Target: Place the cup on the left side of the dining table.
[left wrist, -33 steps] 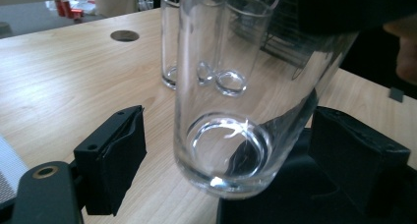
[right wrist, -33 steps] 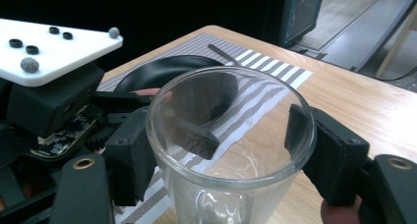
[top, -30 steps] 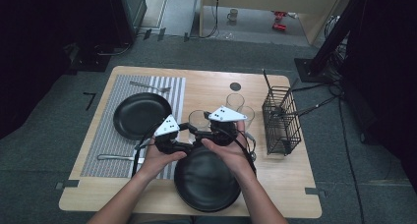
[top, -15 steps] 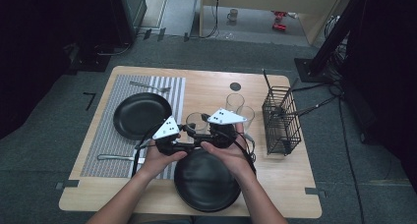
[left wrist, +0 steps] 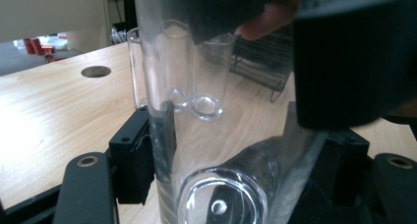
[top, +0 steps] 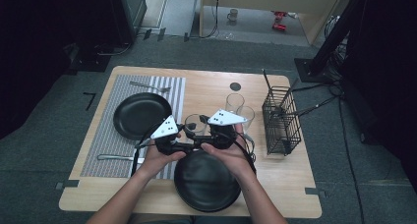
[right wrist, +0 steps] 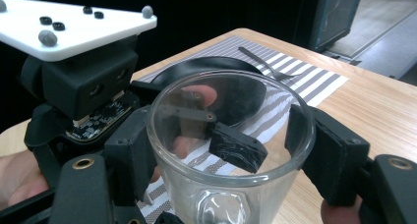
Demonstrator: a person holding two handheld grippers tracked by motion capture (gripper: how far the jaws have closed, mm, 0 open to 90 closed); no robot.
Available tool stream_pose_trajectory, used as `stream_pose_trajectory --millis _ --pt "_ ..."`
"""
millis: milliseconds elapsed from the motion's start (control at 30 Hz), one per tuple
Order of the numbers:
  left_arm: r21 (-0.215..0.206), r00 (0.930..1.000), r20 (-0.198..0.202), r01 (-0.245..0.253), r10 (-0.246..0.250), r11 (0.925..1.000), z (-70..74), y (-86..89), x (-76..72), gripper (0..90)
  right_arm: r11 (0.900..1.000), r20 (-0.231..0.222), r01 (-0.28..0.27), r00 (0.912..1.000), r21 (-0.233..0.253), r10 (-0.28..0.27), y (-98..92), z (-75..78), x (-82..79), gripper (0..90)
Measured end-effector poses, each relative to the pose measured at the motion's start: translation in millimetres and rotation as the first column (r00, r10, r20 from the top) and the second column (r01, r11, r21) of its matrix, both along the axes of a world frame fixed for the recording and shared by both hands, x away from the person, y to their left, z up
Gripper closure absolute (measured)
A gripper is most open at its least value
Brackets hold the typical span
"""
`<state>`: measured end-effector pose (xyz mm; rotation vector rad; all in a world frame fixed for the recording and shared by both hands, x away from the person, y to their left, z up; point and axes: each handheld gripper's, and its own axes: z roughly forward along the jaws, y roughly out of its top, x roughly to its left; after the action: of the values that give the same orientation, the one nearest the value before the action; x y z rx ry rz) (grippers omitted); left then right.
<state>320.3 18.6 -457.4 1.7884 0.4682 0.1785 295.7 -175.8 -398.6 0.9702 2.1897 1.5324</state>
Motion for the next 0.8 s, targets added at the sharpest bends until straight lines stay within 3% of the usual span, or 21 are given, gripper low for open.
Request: stream_pose_trajectory --millis 200,267,367,600,800 --pt "-0.01 0.9997 0.014 0.021 -0.021 0.9997 -0.1 -0.1 -0.7 30.3 0.999 -0.012 -0.037 0.9993 0.007 0.037 -1.4 -2.6 0.1 29.3" --pt "-0.004 0.999 0.044 0.006 -0.006 1.0 -0.8 -0.7 -3.7 30.9 0.999 -0.018 -0.045 0.9988 0.015 0.045 -3.3 -4.4 0.7 29.2" --pt "0.001 0.9984 0.056 -0.005 0.005 1.0 -0.2 -0.9 -5.9 31.1 0.998 -0.029 -0.055 0.998 0.037 0.056 -5.7 -4.8 1.3 29.1" --pt "0.027 0.9984 0.038 -0.042 0.041 0.9988 -0.9 3.6 -3.9 31.2 0.997 -0.025 -0.043 0.9987 0.069 0.045 -18.0 -0.4 -1.3 20.8" --pt "0.033 0.9953 0.028 -0.093 0.092 0.9951 -3.8 19.1 -4.4 31.2 0.998 0.002 -0.007 1.0 0.07 0.007 -40.2 8.6 -14.9 13.6"
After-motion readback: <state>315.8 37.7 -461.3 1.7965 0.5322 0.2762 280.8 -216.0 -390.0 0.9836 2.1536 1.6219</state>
